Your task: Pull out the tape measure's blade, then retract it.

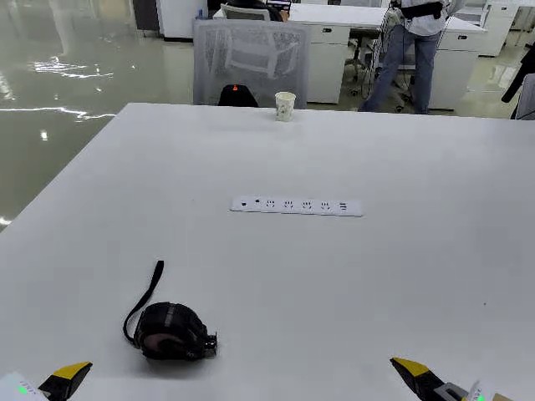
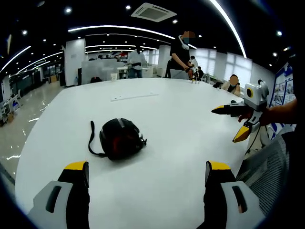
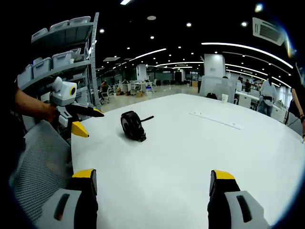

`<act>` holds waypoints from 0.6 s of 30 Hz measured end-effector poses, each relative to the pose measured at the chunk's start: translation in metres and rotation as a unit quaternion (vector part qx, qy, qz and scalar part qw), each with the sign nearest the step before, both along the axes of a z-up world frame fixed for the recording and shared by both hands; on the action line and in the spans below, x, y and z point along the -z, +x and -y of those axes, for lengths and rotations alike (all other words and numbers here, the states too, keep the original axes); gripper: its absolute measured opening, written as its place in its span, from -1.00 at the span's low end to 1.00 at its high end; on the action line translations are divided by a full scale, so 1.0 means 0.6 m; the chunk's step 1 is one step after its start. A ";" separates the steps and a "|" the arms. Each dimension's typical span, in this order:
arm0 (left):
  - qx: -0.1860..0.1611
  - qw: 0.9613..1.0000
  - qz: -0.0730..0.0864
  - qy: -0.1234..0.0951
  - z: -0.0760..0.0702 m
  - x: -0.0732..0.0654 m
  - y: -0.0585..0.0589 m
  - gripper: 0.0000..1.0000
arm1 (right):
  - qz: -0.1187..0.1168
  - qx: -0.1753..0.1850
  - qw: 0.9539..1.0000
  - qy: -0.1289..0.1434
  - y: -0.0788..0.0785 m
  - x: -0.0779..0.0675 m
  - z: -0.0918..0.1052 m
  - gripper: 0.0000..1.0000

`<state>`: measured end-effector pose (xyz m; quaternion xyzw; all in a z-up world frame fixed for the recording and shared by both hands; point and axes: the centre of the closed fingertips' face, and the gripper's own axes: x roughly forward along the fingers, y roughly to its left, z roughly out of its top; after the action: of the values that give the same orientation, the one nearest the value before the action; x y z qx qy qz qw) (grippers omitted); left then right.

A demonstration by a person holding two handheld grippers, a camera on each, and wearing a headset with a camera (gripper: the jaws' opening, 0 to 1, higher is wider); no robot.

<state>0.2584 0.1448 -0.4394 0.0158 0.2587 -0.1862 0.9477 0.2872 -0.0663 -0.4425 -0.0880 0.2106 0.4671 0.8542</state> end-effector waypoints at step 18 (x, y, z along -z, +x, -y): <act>0.006 1.000 0.017 0.011 0.003 -0.008 -0.016 0.98 | 0.004 0.015 1.000 0.001 -0.012 -0.005 0.004 0.98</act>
<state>0.2486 0.1431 -0.4344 0.0313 0.2443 -0.1888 0.9506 0.2799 -0.0690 -0.4398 -0.0857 0.2079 0.4537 0.8623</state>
